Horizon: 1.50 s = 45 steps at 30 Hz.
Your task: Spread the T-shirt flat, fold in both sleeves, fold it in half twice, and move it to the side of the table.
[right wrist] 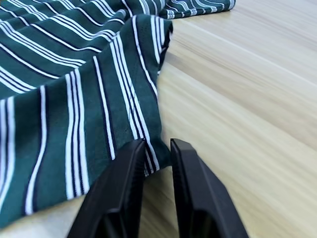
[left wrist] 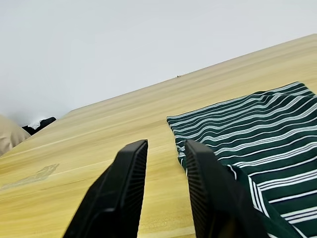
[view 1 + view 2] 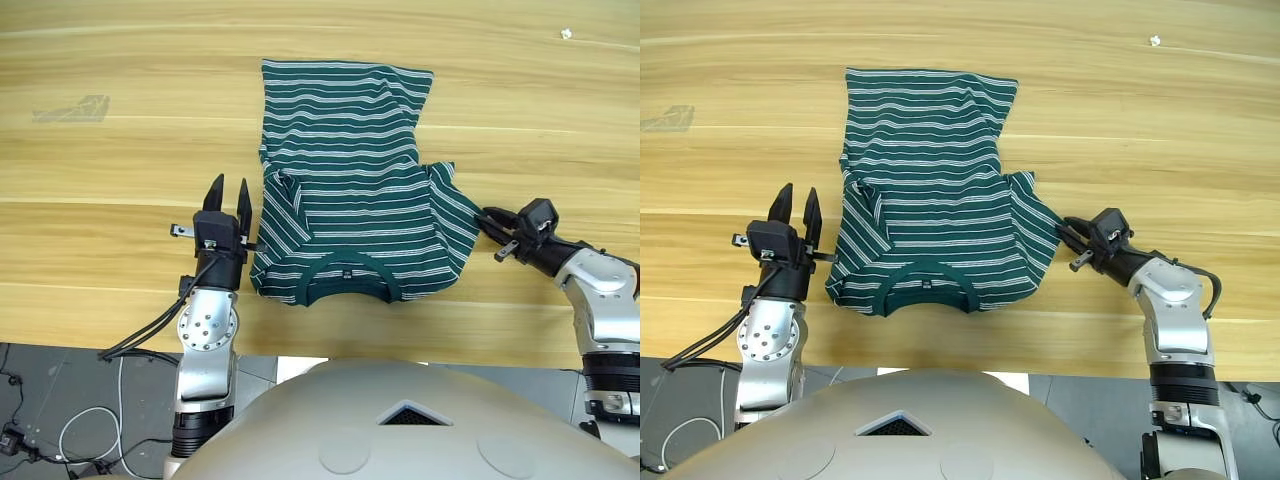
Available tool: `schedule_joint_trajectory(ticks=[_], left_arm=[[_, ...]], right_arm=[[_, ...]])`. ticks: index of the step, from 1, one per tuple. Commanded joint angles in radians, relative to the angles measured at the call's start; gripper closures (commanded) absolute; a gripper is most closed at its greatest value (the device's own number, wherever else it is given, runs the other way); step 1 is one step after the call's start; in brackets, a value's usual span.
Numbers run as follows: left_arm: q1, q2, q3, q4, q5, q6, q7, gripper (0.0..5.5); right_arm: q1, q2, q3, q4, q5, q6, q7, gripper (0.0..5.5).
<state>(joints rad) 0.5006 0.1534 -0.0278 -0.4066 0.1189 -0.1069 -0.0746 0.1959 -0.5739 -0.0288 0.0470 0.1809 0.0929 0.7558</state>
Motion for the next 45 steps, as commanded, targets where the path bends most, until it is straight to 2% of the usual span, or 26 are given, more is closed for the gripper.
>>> schedule_joint_trajectory(ticks=[1,7,13,20,25,32,45], left_arm=[[0.005,0.003,0.0,0.007,0.012,0.0,0.001,4.12],[-0.009,0.001,0.004,0.015,0.02,0.008,0.007,4.07],[-0.017,-0.003,0.003,0.024,0.023,0.007,0.013,4.07],[-0.016,-0.001,0.013,0.033,0.02,-0.003,0.014,4.07],[-0.012,-0.001,0.015,0.036,0.022,-0.007,0.013,4.07],[-0.011,-0.008,-0.005,0.048,0.038,-0.014,0.017,4.07],[-0.014,-0.002,-0.011,0.052,0.048,-0.015,0.016,4.07]], right_arm=[[-0.001,-0.005,0.005,0.003,-0.024,0.037,-0.023,4.54],[-0.036,0.001,0.007,0.012,-0.021,0.041,-0.037,5.48],[-0.031,-0.001,-0.006,-0.017,-0.006,0.033,-0.038,5.48],[-0.01,-0.003,-0.024,-0.216,0.079,0.073,-0.013,5.48],[0.004,-0.005,0.025,-0.292,0.054,0.083,-0.008,5.48],[0.0,0.017,0.174,-0.325,-0.002,0.079,0.013,5.48],[-0.008,0.034,0.252,-0.333,-0.004,0.088,0.017,5.48]])
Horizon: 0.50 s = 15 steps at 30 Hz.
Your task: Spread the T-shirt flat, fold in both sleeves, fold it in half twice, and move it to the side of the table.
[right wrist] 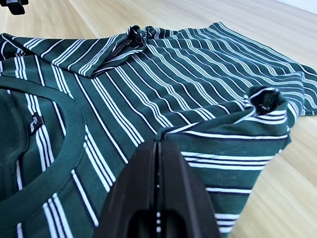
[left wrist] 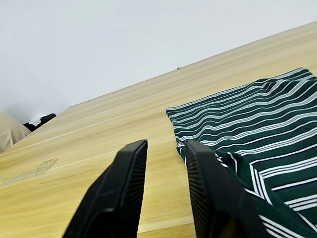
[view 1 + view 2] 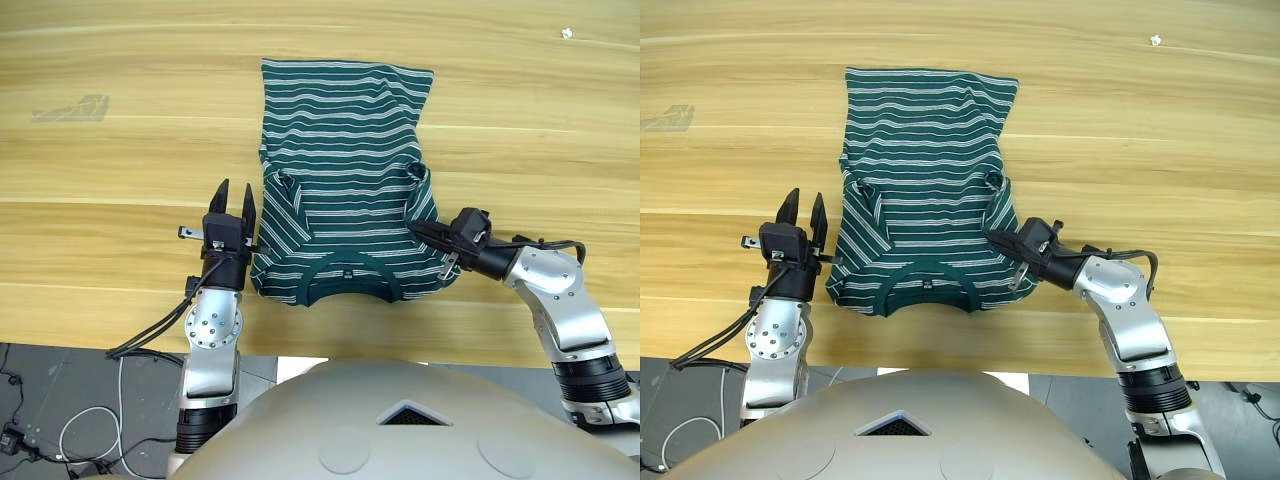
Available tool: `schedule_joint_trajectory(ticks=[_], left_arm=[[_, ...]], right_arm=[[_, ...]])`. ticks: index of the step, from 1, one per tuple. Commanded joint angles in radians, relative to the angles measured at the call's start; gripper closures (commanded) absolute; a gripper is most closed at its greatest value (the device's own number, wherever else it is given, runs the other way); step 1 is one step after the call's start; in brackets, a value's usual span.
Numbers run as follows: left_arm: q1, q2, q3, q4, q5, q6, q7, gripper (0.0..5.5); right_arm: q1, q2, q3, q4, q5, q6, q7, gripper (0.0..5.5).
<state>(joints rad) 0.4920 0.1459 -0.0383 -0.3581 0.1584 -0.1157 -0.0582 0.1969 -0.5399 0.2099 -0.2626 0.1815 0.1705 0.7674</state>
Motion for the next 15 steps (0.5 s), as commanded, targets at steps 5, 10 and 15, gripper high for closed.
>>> schedule_joint_trajectory(ticks=[5,10,15], left_arm=[[-0.005,0.009,0.001,0.007,0.007,-0.007,-0.003,4.07],[0.003,0.009,-0.004,0.012,0.008,-0.011,-0.003,4.07],[0.012,0.006,-0.016,0.006,0.005,-0.011,-0.008,4.07]], right_arm=[[-0.003,-0.001,0.03,-0.037,0.001,0.015,0.014,5.48],[0.017,-0.002,0.036,-0.055,0.011,0.014,0.02,5.48],[0.022,-0.005,0.03,-0.055,0.008,0.005,0.021,5.13]])
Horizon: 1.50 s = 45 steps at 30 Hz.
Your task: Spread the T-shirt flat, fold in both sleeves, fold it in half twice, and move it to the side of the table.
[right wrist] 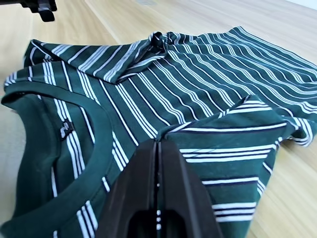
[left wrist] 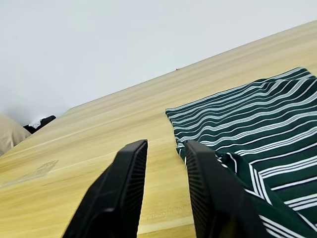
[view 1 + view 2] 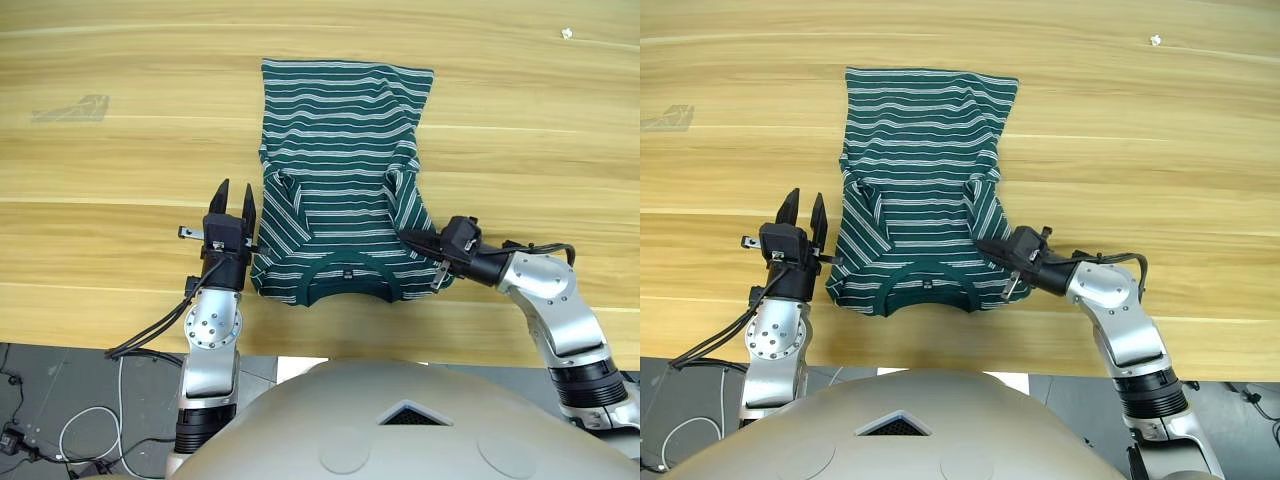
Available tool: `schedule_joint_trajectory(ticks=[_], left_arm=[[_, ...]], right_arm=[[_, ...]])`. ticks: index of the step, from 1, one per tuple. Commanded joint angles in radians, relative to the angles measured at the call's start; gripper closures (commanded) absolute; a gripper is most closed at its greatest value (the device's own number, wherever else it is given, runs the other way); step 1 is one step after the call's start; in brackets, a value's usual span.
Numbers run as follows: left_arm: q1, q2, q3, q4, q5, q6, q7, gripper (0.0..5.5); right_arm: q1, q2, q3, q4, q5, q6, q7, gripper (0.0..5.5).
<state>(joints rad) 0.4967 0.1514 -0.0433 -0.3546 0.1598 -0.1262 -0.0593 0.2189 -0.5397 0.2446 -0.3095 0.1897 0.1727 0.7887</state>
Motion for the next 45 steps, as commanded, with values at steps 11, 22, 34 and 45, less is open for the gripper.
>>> schedule_joint_trajectory(ticks=[11,22,34,45], left_arm=[[-0.001,0.008,-0.022,0.008,0.021,-0.005,-0.003,4.07],[0.024,0.389,-0.108,0.048,0.134,-0.078,-0.353,4.07],[-0.034,0.52,-0.093,0.187,0.228,-0.181,-0.37,4.07],[0.087,0.596,0.02,0.032,0.231,-0.183,-0.393,4.07]], right_arm=[[0.046,-0.029,0.026,-0.047,0.074,0.0,0.1,3.64],[0.007,-0.068,-0.156,0.008,0.091,-0.045,0.084,3.64],[-0.027,-0.139,0.056,0.217,-0.384,-0.198,-0.047,3.64],[0.106,-0.349,0.087,0.051,-0.336,-0.245,0.093,3.64]])
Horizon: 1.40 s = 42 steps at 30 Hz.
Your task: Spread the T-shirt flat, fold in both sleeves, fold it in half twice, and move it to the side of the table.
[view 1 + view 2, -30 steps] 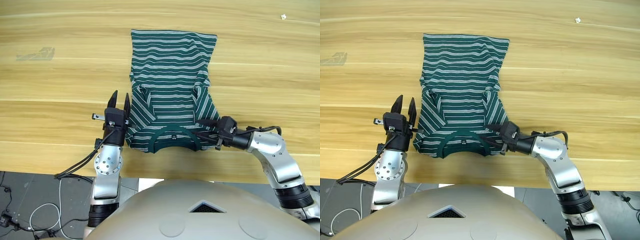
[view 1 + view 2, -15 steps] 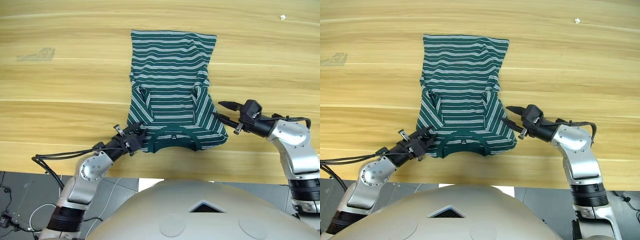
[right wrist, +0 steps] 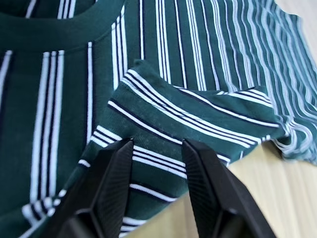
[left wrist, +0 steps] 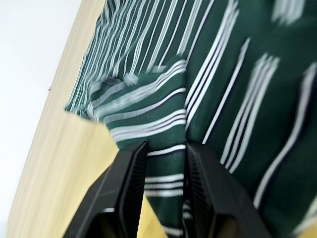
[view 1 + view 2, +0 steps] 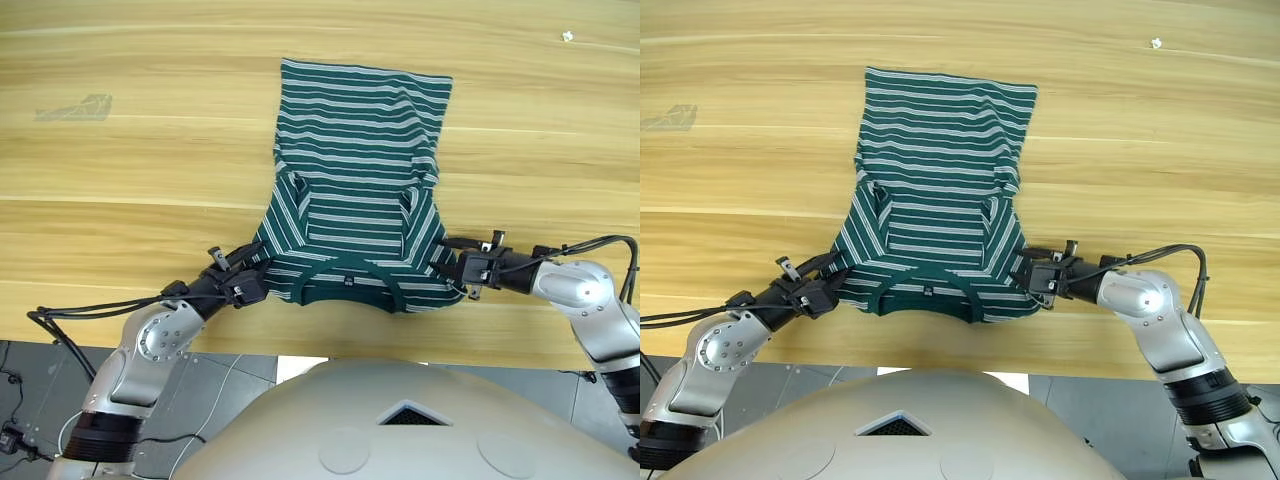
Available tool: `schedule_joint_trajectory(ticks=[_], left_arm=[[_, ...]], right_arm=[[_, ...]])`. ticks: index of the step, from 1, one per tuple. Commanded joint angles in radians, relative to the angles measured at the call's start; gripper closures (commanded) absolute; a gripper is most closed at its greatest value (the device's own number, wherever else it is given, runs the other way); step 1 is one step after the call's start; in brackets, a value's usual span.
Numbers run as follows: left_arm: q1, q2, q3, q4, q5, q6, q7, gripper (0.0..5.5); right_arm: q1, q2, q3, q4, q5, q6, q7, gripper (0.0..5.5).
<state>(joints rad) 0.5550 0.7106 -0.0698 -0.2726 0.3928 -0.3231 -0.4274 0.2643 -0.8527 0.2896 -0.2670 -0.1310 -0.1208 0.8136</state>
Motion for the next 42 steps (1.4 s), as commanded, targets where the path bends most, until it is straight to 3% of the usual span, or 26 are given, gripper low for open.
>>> schedule_joint_trajectory(ticks=[1,11,16,21,23,27,29,32,42], left_arm=[[0.036,0.039,0.059,-0.069,-0.008,0.019,-0.03,4.07],[0.066,0.033,0.082,-0.146,-0.057,0.027,-0.085,4.07],[0.027,0.069,0.258,-0.161,-0.245,0.03,-0.13,4.07],[-0.027,0.121,0.506,-0.046,-0.379,0.025,-0.159,4.07],[0.002,0.132,0.491,-0.003,-0.316,-0.025,-0.175,3.75],[0.027,0.188,0.35,0.114,0.01,-0.214,-0.114,3.46],[0.005,0.242,0.336,0.192,0.124,-0.319,-0.061,3.46],[-0.016,0.291,0.331,0.209,0.203,-0.428,-0.018,3.46],[-0.151,0.368,0.26,0.218,0.393,-0.616,0.101,3.46]], right_arm=[[0.061,-0.038,0.043,0.001,-0.013,0.048,0.069,3.64],[0.064,-0.047,-0.003,-0.027,0.038,0.052,0.084,3.64],[0.087,-0.047,-0.103,-0.105,0.202,0.075,0.116,3.64],[0.089,0.076,-0.323,-0.153,0.515,0.099,0.055,3.64],[0.099,0.126,-0.362,-0.119,0.522,0.038,0.031,3.62],[0.116,0.147,-0.384,0.044,0.191,-0.382,-0.048,3.62],[0.116,0.102,-0.401,0.162,-0.055,-0.696,-0.114,3.62],[0.106,0.061,-0.432,0.263,-0.232,-0.968,-0.18,3.62],[0.05,-0.032,-0.39,0.575,-0.536,-1.216,-0.364,3.62]])
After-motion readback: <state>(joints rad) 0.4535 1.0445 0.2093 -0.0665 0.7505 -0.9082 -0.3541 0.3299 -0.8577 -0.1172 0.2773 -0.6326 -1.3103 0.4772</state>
